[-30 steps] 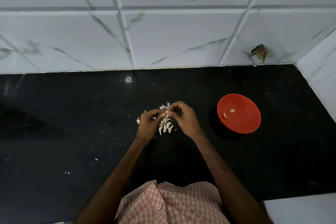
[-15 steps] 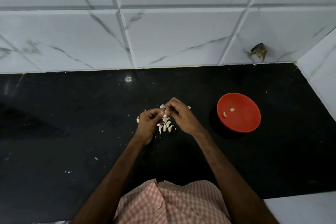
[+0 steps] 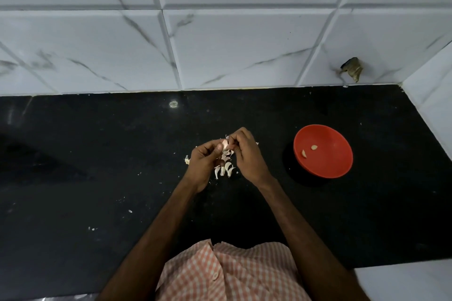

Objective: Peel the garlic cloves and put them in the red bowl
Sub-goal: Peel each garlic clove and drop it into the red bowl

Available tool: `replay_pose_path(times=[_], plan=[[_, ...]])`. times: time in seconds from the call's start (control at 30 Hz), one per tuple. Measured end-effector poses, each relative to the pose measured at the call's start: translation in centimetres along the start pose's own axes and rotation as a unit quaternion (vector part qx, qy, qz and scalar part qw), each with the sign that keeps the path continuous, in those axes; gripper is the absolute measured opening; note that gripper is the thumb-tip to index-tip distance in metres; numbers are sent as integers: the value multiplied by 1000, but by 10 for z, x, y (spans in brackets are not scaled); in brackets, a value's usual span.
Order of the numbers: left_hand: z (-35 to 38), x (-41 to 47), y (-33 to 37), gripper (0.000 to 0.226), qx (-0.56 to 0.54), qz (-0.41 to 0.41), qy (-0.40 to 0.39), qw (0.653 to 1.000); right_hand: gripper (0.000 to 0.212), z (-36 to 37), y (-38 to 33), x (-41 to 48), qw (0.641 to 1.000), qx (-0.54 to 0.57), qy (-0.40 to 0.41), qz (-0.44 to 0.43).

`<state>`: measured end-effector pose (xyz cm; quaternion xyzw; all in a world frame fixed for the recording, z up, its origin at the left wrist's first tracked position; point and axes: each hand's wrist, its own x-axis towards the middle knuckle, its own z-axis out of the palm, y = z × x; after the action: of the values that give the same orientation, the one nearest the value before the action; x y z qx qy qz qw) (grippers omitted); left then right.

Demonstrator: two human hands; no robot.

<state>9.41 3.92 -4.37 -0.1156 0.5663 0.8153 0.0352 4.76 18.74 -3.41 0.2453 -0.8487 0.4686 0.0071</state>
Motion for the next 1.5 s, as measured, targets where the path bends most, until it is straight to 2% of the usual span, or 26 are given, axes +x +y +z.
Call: replay_pose_path(times=[0.37,0.47,0.6,0.7,0.93,1.07,1.27,1.5], plan=[[9,-4,4,20,-40,-1,26,999,18,-1,-8,-4,995,-79,-28,-61],[8,-2,3,17,10,35,52,998,4,-4,-6,-3,999,-41,-6,-34],[5,2,3,15,59,73,68,993,8,-8,-9,-1,999,5,42,-27],[6,4,1,15,84,89,66,990,3,-6,-12,4,998,13,44,-35],[6,2,5,18,70,103,47,991,9,-9,-10,9,998,28,43,-21],[7,1,7,20,78,97,35,992,11,-12,-7,9,999,10,41,-12],[7,1,3,22,156,121,49,979,13,-14,-2,14,997,-76,-30,-8],[19,-1,-2,23,182,146,104,967,13,-8,-5,12,994,-107,1,-4]])
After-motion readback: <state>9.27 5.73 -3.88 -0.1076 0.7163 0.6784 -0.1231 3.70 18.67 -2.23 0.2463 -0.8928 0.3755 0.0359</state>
